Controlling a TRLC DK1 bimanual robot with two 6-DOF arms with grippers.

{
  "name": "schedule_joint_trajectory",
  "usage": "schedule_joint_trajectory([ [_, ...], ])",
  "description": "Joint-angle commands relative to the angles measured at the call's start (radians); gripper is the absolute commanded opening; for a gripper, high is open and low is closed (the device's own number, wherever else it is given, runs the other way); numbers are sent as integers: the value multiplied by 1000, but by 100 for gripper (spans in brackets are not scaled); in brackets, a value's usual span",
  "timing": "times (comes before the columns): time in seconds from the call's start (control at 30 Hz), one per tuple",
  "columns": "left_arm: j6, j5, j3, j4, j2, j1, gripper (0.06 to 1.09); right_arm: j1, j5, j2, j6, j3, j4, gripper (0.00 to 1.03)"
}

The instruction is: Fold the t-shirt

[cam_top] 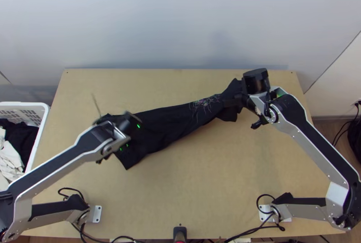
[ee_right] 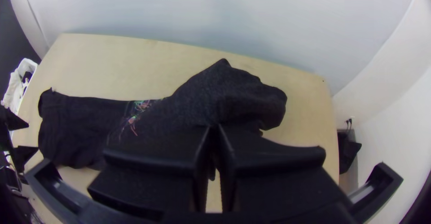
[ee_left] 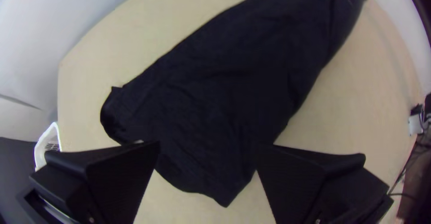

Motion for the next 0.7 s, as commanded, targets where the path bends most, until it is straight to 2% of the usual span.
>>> schedule_joint_trajectory([
  [0.0, -35, 7, -51, -67, 7, -151, 103, -5, 9, -13, 2, -12, -1, 3],
  [0.33, -72, 6, -123, -92, 6, -232, 103, -8, 21, -13, 7, -37, -1, 3],
  [0.67, -65, -69, -246, 16, -22, -201, 103, -5, 26, -32, 13, -75, -1, 3],
])
